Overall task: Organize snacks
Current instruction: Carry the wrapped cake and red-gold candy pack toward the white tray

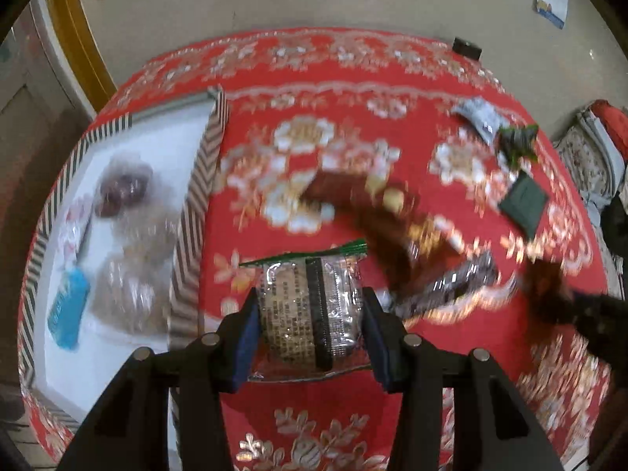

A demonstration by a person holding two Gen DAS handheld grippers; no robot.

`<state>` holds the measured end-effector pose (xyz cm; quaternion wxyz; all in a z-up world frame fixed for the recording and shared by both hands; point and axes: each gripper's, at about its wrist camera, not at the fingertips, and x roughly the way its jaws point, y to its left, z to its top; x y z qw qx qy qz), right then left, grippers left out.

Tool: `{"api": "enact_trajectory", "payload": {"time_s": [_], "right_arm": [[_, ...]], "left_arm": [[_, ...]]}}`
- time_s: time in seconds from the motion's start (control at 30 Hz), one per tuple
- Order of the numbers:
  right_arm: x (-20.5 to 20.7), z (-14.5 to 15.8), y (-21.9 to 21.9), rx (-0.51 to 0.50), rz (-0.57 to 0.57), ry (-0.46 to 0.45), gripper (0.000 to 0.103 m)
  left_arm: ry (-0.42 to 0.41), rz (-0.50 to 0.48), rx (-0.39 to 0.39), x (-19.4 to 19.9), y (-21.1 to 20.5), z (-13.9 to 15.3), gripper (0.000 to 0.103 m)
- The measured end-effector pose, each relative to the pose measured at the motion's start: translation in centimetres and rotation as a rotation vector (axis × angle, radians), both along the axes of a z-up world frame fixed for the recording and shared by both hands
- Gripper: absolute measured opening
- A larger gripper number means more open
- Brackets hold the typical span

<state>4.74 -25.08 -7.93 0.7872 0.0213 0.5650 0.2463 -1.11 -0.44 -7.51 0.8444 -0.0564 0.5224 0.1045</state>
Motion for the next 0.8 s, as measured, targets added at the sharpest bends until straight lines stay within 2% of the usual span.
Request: {"api": "enact_trajectory", "payload": {"time_s": [0.33, 0.8], "right_arm": [[-1.2, 0.6, 1.5, -0.034, -0.021, 0.003, 0.034], [-1.8, 0.2, 2.8, -0.068, -0.087, 0.040, 0.034]], "left_arm": [[0.016, -0.046, -0.068, -1.2, 1.1, -1.4, 0.051], [0.048, -0.118, -0.078, -0.8, 1.4, -1.4, 0.051]]}}
